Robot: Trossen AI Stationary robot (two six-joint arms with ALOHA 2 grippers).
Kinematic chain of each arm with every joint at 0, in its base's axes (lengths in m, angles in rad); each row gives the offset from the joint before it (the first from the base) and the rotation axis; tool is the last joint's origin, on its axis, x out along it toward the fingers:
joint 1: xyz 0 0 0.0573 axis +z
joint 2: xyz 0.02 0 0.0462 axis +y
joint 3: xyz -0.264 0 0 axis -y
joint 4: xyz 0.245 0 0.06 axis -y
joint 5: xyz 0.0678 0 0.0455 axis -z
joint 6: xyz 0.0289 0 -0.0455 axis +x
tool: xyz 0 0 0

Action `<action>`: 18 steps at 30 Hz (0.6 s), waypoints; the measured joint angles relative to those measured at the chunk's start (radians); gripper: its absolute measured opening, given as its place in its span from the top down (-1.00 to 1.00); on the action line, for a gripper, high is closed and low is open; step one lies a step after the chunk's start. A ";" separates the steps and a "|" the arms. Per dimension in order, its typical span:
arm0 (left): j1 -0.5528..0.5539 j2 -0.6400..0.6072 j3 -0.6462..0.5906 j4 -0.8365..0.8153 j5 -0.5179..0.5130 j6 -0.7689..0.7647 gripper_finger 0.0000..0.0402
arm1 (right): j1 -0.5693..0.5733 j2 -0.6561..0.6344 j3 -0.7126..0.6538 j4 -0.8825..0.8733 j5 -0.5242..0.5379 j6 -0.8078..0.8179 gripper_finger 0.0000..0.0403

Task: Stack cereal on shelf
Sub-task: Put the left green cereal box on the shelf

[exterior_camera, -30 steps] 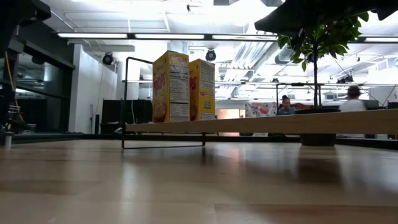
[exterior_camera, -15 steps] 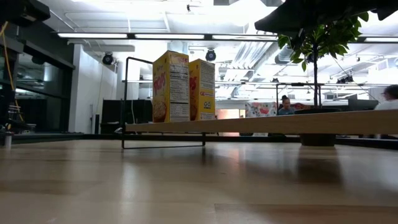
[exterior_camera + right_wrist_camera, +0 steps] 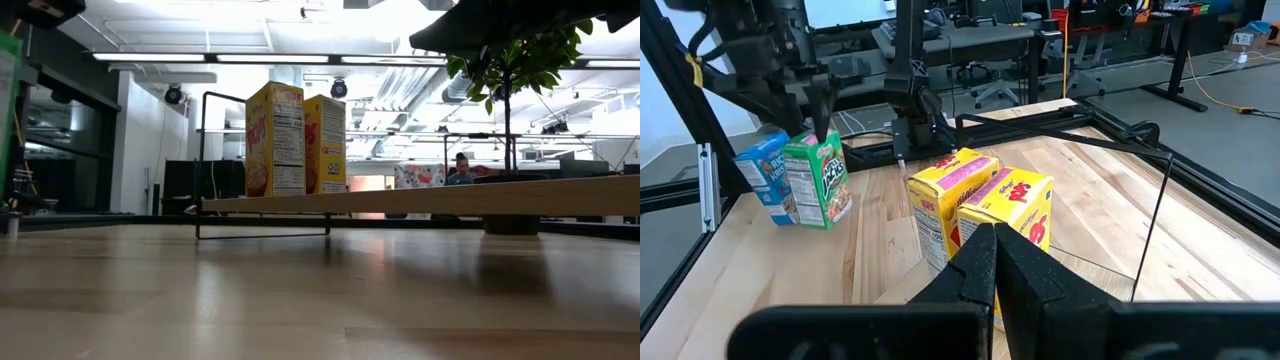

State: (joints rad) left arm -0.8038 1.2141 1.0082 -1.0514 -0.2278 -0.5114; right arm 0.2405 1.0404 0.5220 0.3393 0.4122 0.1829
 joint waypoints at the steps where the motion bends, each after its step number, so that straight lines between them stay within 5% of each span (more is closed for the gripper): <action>1: 0.000 -0.005 0.005 -0.003 -0.010 0.002 0.30 | 0.000 0.000 0.000 0.000 0.000 0.000 1.00; 10: 0.053 0.019 0.176 0.023 -0.146 0.170 0.31 | 0.000 0.000 0.000 0.000 0.000 0.000 1.00; 18: 0.210 0.141 0.269 0.256 -0.108 0.655 0.31 | 0.000 0.000 0.000 0.006 0.000 0.000 1.00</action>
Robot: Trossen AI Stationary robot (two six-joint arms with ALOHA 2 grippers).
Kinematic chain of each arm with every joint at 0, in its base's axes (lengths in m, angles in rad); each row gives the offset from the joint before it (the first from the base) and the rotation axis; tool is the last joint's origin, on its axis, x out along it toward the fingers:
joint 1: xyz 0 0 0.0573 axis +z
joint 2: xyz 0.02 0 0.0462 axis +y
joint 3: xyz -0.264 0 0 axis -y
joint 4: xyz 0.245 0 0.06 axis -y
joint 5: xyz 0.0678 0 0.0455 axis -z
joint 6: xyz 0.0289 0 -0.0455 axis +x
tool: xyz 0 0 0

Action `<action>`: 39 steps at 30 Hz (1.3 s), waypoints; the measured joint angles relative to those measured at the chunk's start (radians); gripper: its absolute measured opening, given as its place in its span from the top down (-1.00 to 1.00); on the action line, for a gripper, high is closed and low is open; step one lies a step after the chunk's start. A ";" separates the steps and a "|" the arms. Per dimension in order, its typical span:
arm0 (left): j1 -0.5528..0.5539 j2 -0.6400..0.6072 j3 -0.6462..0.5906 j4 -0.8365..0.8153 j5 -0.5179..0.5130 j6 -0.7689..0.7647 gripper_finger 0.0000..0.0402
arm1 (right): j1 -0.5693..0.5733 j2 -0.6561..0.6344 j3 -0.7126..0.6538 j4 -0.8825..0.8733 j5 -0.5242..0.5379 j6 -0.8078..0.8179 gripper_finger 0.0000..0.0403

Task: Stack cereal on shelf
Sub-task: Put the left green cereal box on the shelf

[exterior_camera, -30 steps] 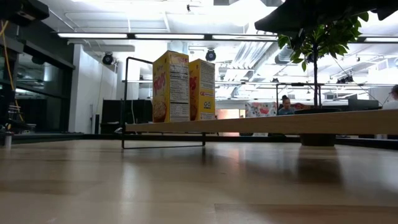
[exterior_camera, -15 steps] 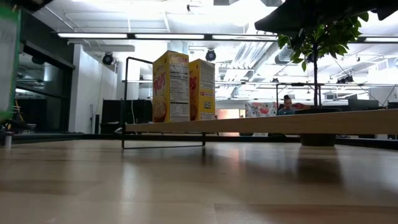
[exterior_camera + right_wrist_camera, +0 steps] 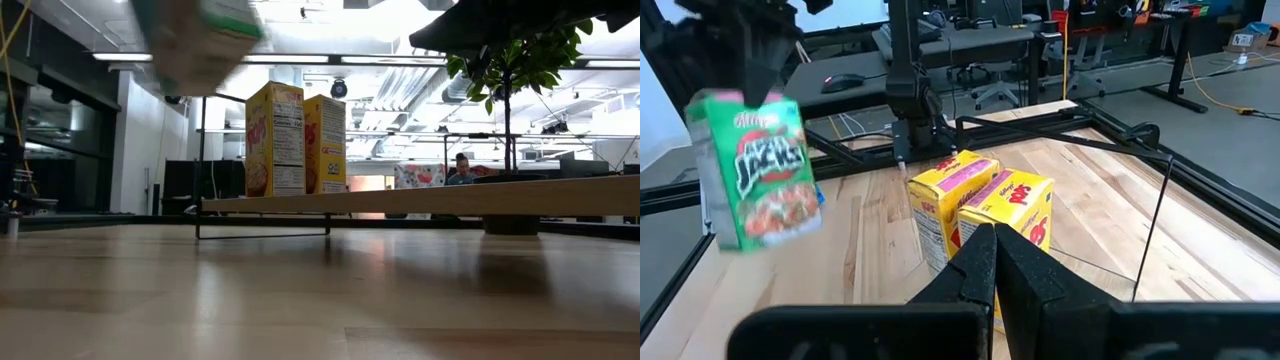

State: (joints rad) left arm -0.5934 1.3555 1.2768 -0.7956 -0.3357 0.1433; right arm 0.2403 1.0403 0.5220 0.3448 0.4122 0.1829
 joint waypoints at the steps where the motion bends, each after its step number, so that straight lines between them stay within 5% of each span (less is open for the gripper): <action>1: 0.025 0.021 0.008 0.017 0.013 0.061 0.31 | 0.000 0.000 0.000 0.000 0.000 0.000 1.00; 13: 0.268 0.289 0.212 0.043 0.211 0.455 0.31 | 0.000 0.000 0.000 0.030 0.000 -0.034 1.00; 21: 0.288 0.399 0.271 0.025 0.215 0.539 0.31 | 0.000 0.000 0.000 0.032 0.000 -0.034 1.00; 39: 0.334 0.406 0.271 -0.012 0.211 0.539 0.28 | 0.000 0.000 0.000 0.034 0.000 -0.026 1.00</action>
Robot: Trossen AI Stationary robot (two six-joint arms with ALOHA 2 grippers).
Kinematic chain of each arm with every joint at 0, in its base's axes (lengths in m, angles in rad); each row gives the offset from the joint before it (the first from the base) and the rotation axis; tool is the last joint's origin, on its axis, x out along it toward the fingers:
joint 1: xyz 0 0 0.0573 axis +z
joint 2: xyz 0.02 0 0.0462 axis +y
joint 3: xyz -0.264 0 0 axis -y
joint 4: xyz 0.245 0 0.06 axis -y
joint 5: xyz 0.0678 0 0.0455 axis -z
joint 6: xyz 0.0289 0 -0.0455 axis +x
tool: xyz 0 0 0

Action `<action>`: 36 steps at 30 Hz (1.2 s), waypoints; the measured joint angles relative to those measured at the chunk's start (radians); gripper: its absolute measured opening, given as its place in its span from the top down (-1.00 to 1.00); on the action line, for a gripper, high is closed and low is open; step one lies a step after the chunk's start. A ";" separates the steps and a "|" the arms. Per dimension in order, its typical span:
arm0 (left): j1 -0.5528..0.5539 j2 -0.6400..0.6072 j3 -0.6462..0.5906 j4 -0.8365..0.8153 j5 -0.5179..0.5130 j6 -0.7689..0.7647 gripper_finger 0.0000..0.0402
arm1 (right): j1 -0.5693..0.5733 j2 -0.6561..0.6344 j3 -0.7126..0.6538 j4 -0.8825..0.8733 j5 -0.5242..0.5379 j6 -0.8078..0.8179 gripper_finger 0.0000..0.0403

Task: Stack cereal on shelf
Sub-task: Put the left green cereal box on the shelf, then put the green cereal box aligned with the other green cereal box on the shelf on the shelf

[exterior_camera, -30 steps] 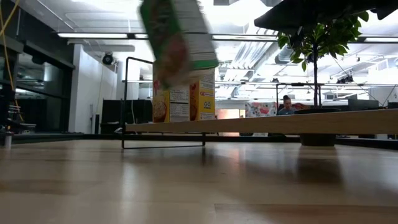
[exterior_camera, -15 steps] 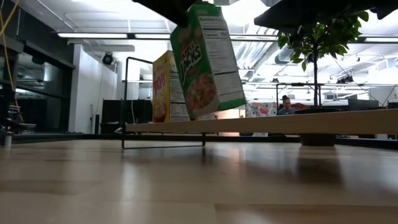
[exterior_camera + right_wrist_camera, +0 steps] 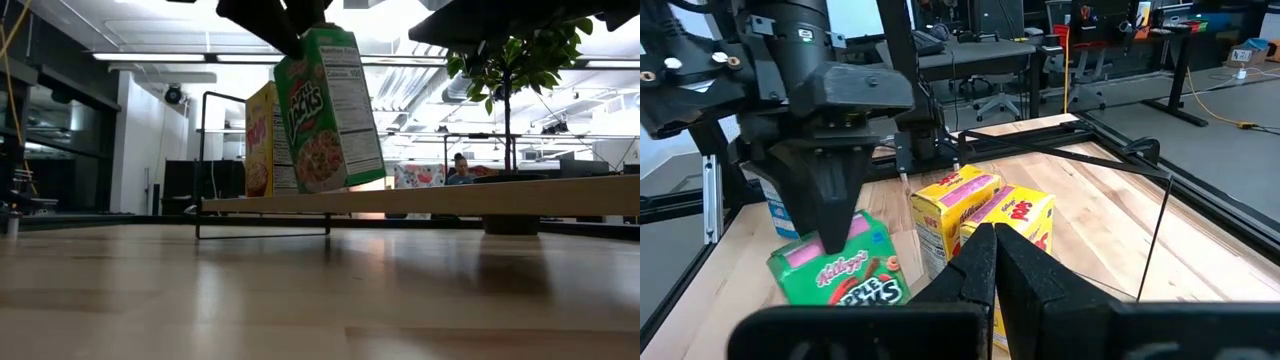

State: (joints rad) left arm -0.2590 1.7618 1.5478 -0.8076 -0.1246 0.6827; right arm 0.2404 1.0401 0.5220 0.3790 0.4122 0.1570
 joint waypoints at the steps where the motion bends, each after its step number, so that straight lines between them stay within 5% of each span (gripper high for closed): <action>1: 0.005 0.000 0.000 -0.001 0.000 0.001 0.27 | 0.000 0.000 0.000 0.000 0.000 0.000 1.00; 22: 0.003 -0.013 0.002 0.007 -0.045 0.001 -0.16 | 0.000 0.000 0.000 0.000 0.000 0.000 1.00; 28: -0.031 -0.032 0.083 -0.053 -0.166 -0.001 -0.17 | 0.000 0.000 0.000 -0.001 0.000 -0.005 1.00; 33: -0.065 -0.075 0.185 -0.195 -0.214 -0.155 -0.17 | 0.000 0.000 0.000 -0.002 0.000 -0.008 1.00; 36: -0.062 -0.150 0.171 -0.208 -0.118 -0.308 -0.15 | 0.000 0.000 0.000 -0.002 0.000 -0.001 1.00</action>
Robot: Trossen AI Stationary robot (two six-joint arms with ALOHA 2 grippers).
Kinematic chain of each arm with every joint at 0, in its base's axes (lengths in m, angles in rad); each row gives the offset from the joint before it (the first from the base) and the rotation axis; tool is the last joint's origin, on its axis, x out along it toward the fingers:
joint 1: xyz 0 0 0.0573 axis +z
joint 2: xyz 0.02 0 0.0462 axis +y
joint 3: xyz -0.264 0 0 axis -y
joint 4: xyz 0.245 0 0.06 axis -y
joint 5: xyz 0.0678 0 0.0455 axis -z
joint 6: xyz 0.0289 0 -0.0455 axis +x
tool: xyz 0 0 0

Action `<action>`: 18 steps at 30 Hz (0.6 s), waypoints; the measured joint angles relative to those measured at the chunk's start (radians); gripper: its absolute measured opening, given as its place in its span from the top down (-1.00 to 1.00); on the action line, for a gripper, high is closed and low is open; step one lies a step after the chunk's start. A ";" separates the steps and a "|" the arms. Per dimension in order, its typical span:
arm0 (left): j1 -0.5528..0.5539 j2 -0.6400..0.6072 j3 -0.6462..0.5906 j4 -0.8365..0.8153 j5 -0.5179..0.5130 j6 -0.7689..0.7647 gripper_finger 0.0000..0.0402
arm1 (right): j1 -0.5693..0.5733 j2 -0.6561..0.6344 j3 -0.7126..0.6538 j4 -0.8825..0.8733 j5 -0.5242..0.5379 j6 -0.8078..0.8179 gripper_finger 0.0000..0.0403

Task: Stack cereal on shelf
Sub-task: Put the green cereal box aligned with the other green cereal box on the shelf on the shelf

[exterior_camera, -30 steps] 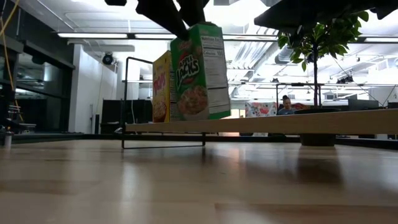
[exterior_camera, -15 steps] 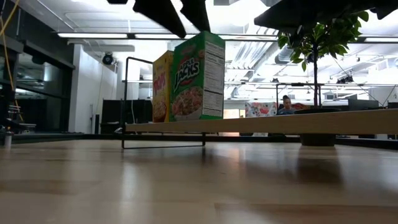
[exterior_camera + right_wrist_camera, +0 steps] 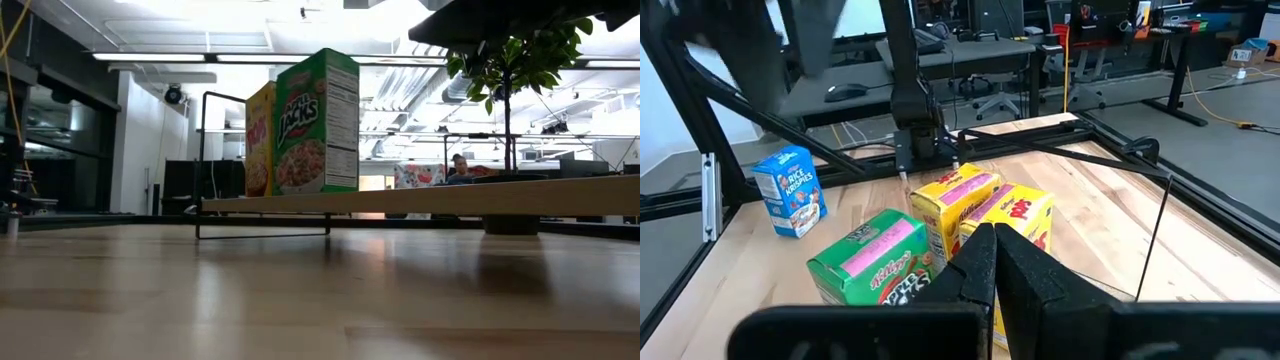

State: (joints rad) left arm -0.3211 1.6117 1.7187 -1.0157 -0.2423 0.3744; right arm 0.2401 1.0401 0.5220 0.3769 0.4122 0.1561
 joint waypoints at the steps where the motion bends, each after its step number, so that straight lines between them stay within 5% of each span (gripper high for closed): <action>1: 0.007 -0.036 -0.027 0.003 0.050 -0.045 -0.14 | 0.000 0.000 0.000 0.001 0.000 0.001 1.00; 8: -0.001 -0.354 -0.495 0.411 0.153 -0.127 -0.06 | 0.000 0.000 0.000 0.019 0.000 0.001 1.00; 14: -0.002 -0.654 -1.006 1.036 0.121 -0.080 -0.03 | -0.003 0.002 0.000 0.120 0.023 -0.066 1.00; 18: -0.003 -0.787 -1.227 1.474 0.056 -0.020 -0.03 | -0.032 -0.004 0.004 0.344 0.051 -0.067 1.00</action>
State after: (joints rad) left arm -0.3241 0.8246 0.4921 0.4587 -0.1866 0.3542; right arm 0.2085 1.0360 0.5262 0.7205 0.4628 0.0894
